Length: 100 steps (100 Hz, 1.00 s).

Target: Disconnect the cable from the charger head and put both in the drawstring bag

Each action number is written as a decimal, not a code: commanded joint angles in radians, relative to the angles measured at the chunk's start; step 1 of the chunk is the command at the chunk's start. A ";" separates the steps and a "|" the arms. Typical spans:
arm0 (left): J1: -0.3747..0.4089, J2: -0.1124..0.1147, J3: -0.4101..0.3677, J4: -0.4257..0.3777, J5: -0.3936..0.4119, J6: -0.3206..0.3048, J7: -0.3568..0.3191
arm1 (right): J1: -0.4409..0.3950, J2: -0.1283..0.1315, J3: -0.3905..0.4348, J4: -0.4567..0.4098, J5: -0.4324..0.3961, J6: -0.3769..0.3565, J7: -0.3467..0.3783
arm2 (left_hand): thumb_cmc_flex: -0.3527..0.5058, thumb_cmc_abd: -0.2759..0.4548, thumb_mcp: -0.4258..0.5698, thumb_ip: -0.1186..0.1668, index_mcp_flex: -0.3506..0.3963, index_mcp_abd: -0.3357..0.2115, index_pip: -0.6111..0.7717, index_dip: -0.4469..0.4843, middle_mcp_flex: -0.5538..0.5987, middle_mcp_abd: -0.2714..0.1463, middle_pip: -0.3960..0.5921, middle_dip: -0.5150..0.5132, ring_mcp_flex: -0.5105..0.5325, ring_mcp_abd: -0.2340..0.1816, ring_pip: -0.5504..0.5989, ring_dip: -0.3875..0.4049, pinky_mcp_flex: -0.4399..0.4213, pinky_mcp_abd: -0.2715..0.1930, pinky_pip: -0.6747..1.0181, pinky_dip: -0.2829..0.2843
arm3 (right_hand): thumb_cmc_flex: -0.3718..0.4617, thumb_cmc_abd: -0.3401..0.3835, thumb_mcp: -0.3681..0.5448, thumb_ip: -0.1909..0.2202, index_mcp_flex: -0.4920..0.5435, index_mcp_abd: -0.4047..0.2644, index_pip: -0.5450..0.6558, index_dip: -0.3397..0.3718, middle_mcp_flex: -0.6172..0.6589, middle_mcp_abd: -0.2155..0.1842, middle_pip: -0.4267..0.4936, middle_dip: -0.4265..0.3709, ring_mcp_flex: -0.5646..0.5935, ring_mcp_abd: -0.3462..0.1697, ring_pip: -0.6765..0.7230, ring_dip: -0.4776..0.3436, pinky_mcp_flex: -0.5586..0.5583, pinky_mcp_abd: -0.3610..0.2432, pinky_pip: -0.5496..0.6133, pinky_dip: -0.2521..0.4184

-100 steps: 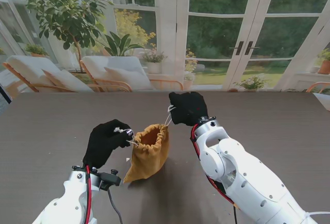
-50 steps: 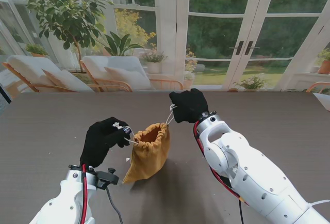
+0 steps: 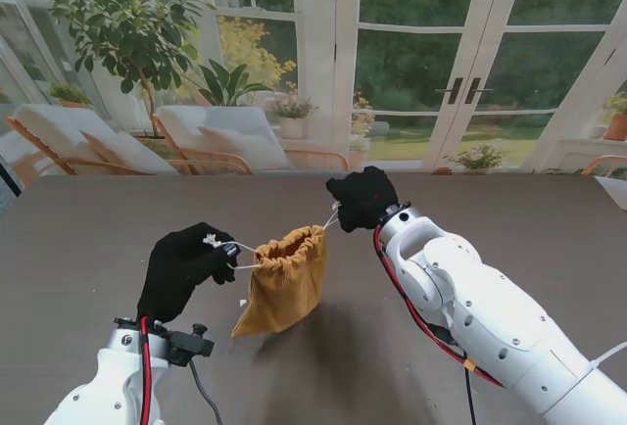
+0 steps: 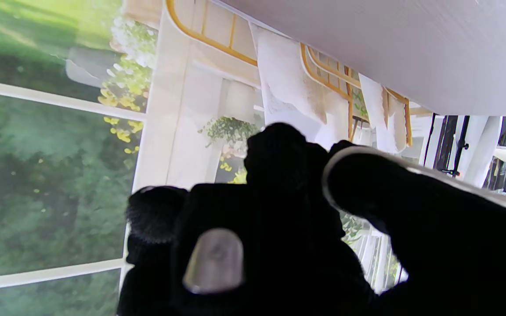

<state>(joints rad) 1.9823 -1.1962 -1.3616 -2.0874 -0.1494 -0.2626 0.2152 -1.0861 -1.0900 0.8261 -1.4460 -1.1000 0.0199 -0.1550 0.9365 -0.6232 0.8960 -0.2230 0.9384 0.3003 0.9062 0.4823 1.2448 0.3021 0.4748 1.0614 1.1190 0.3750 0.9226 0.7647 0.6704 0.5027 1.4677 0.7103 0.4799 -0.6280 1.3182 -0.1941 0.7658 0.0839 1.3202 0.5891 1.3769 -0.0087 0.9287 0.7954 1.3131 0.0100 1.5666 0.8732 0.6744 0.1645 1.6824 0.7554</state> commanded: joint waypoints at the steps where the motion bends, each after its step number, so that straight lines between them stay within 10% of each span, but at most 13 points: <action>1: 0.015 0.000 -0.008 -0.018 -0.003 -0.008 -0.018 | 0.010 0.005 -0.001 0.015 -0.005 -0.007 0.020 | 0.070 0.011 0.048 0.010 0.052 -0.135 0.149 0.014 0.049 -0.050 0.023 0.015 0.062 -0.044 0.024 0.007 0.025 -0.041 0.041 -0.015 | 0.021 0.032 -0.012 0.025 -0.017 -0.016 0.005 0.019 0.066 0.057 -0.010 0.014 0.008 -0.161 0.022 0.011 0.469 -0.026 0.036 -0.012; 100: 0.166 -0.021 -0.160 -0.073 -0.059 0.015 0.039 | 0.136 0.022 -0.059 0.176 -0.013 0.008 0.103 | 0.078 0.013 0.049 0.013 0.046 -0.131 0.158 -0.002 0.044 -0.048 0.018 0.029 0.074 -0.050 0.017 0.034 0.043 -0.049 0.033 -0.056 | 0.005 0.051 -0.028 0.022 -0.033 -0.053 0.009 0.022 0.066 0.033 -0.037 0.027 0.009 -0.183 0.006 0.007 0.468 -0.055 0.024 -0.018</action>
<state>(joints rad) 2.1380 -1.2122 -1.5114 -2.1552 -0.1991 -0.2500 0.2712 -0.9547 -1.0771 0.7645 -1.2903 -1.1088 0.0199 -0.0687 0.9371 -0.6245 0.8959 -0.2230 0.9384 0.2995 0.9085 0.4441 1.2445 0.2993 0.4726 1.0746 1.1420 0.3623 0.9244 0.7775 0.6962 0.4913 1.4688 0.6639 0.4342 -0.5935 1.2933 -0.1941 0.7577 0.0413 1.3196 0.5991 1.3769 -0.0303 0.8997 0.8065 1.3131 -0.0152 1.5628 0.8732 0.6744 0.1380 1.6823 0.7554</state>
